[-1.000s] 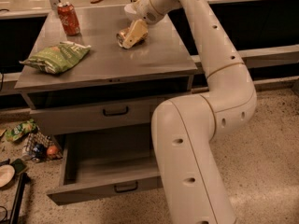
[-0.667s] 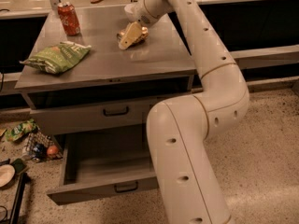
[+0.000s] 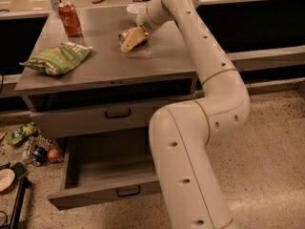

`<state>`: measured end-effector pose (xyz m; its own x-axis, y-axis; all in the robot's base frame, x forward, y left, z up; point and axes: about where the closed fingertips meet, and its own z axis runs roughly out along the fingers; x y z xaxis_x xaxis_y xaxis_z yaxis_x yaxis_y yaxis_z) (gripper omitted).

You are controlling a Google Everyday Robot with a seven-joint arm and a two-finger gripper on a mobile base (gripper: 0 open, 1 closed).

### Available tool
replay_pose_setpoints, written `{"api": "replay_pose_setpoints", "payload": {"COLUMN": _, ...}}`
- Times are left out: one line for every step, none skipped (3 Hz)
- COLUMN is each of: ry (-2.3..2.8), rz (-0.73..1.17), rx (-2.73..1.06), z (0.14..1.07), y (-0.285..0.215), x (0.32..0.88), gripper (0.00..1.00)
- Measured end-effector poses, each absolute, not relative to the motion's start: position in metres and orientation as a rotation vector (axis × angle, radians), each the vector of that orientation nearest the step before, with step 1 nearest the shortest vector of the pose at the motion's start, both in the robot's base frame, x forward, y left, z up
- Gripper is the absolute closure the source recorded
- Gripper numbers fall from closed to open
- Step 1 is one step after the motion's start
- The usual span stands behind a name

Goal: Place orange can into middle drawer

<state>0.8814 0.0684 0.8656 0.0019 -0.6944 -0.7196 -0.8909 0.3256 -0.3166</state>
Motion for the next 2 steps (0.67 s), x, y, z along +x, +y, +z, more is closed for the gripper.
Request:
{"api": "replay_pose_setpoints", "payload": {"ry": 1.76, "rz": 0.301, "rx": -1.4, "z": 0.856, "y": 0.062, "x": 0.886, "gripper": 0.0}}
{"api": "replay_pose_setpoints", "payload": {"ry": 1.753, "rz": 0.344, "rx": -1.404, "z": 0.843, "y": 0.064, "x": 0.885, "gripper": 0.18}}
